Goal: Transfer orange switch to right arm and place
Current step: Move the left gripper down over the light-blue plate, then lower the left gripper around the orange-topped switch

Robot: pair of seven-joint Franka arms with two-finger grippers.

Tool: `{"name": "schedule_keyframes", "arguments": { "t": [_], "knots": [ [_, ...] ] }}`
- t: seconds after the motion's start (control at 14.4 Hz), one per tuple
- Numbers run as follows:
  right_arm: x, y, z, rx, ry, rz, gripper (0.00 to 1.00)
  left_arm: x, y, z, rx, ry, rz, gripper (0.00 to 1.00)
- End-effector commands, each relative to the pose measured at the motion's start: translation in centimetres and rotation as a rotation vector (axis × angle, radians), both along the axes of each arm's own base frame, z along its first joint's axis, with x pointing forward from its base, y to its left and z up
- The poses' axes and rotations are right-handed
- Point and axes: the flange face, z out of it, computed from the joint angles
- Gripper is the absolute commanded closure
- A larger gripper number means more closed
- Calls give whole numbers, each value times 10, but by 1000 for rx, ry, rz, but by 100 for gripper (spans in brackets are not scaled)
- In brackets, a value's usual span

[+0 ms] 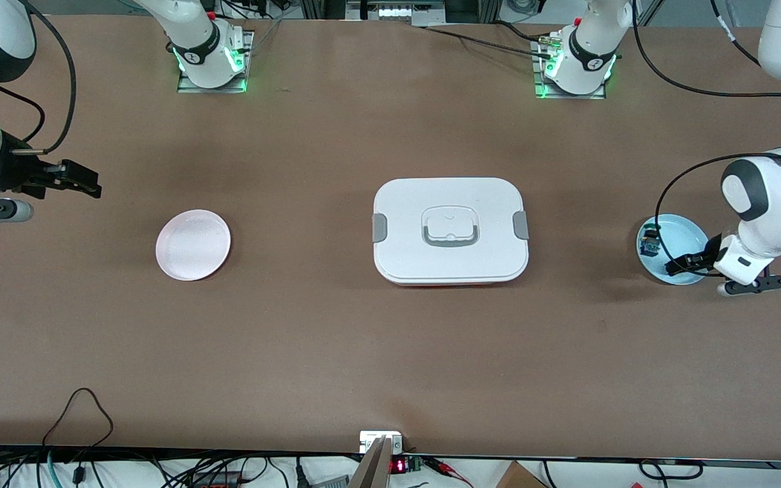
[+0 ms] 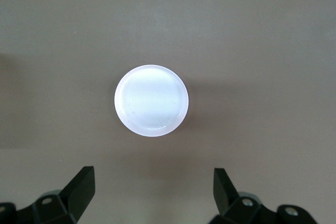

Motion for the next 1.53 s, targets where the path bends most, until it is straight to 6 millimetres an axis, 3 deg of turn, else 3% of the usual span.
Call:
{"name": "schedule_keyframes", "arguments": {
  "t": [0.0,0.28,1.18,1.46],
  "knots": [
    [-4,-1,8,5,-1,12,0,-3,5,-12,4,2,-14,0],
    [-4,-1,8,5,0,12,0,-8,16,-25,5,-1,-2,0],
    [-4,0,7,5,0,15,0,3,17,-12,12,-27,15,0],
    [-4,0,7,5,0,15,0,-2,19,-24,4,-7,27,0]
  ]
}}
